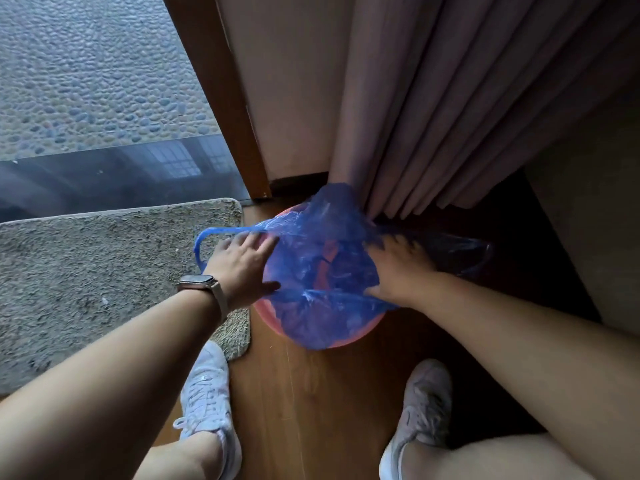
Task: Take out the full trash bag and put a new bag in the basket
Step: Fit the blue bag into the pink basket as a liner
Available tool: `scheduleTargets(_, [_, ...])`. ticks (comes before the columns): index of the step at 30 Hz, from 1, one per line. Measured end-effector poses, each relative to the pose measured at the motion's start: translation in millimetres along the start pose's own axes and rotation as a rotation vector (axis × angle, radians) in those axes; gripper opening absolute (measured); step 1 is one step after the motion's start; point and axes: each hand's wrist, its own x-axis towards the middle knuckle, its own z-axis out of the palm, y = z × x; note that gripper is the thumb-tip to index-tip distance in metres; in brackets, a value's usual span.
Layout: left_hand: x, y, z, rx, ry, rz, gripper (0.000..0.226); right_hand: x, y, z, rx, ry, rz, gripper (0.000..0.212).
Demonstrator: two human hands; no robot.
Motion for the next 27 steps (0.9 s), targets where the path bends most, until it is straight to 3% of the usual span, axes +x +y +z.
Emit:
scheduleTargets(4, [-3.0,-7.4,11.6,-0.190,-0.038,-0.055,0.101,-0.2,3.7,7.5,0.381,-0.016,0.124,0.091])
scheduleTargets(7, [-5.8,-9.9,10.1,-0.248,-0.010,-0.036,0.099,4.5,4.8,9.1,0.511,0.052,0.155,0.082])
scheduleTargets(12, [7.4,4.2,3.3,-0.106,0.204,0.164,0.078,24.5,2.2,4.5,0.380,0.091,0.115,0.072])
scheduleTargets(14, [21.4,10.6,2.2,-0.125,0.288,0.140,0.070,31.7,2.2,3.9,0.296,0.082,0.092,0.069])
scheduleTargets(21, [37.7,14.2,6.2,-0.083,0.195,0.060,0.075,33.2,5.0,0.3,0.168,0.177,0.033,0.043])
scheduleTargets(24, [29.4,7.3,7.2,-0.026,0.177,0.141,0.076,23.2,5.0,-4.0,0.071,0.267,-0.132,0.020])
scheduleTargets(27, [21.9,0.4,11.0,0.074,0.143,0.224,0.071,15.8,1.0,-1.6,0.005,0.278,-0.351,0.017])
